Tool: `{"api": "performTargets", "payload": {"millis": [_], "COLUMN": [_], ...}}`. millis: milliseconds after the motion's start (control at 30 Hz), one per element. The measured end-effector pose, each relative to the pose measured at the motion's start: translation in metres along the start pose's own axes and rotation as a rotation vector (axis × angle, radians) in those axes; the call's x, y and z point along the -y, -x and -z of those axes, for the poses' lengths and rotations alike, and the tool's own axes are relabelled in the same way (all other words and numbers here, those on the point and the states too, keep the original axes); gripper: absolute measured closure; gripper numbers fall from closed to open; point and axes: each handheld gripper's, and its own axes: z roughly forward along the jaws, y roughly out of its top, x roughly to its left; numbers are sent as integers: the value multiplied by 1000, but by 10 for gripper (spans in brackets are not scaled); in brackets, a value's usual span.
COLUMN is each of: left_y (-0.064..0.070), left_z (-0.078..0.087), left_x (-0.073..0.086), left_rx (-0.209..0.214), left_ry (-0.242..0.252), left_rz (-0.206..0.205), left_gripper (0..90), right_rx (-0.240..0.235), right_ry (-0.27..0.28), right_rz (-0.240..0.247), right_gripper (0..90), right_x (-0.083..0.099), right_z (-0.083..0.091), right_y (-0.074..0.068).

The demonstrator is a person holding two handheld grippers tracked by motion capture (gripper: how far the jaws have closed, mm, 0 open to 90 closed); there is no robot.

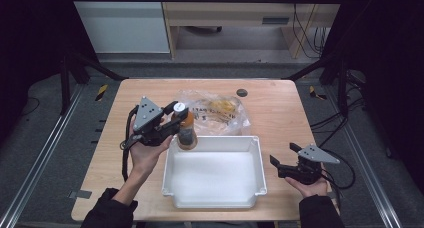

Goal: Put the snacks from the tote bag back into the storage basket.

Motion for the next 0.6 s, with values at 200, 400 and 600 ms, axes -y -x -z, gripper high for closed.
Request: {"api": "performTargets", "payload": {"millis": [200, 400, 600], "left_y": [4, 11, 12], "left_z": [5, 7, 9], "left_x": [9, 16, 27], "left_rx": [15, 27, 40], "left_ry": [-8, -13, -20], "left_rz": [-2, -7, -1], "left_gripper": [587, 587, 587], "right_rx": [1, 0, -1], "right_ry": [-2, 0, -2], "right_rz": [0, -1, -3], "right_gripper": [132, 132, 132], "right_x": [0, 0, 0], "right_z": [0, 0, 0], "right_y": [0, 0, -1]}}
